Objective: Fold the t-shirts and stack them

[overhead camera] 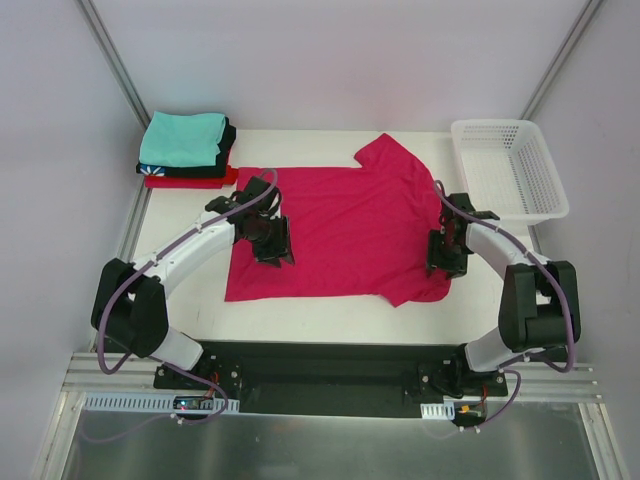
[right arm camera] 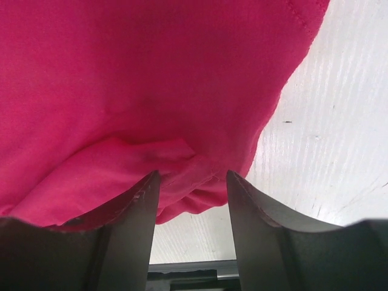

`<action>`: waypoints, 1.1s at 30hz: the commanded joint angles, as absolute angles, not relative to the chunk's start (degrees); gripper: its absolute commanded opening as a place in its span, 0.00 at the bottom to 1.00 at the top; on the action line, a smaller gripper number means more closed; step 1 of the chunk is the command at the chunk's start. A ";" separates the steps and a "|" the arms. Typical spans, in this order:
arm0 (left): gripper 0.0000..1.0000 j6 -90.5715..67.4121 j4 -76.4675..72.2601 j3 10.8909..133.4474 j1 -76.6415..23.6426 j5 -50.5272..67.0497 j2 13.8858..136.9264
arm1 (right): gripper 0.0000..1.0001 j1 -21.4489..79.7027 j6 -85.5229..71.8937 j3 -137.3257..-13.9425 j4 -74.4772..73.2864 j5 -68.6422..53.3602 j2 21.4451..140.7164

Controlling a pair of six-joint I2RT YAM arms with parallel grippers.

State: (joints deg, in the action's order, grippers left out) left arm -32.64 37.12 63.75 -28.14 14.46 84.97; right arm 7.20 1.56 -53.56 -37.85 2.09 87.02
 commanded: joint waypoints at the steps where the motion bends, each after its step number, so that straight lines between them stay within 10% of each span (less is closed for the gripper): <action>1: 0.40 -33.31 37.62 63.02 -28.30 14.50 82.27 | 0.50 6.33 1.93 -52.73 -36.39 1.67 88.24; 33: 0.40 -34.01 37.79 61.88 -28.39 15.29 80.51 | 0.01 7.73 2.02 -54.23 -45.17 2.29 80.78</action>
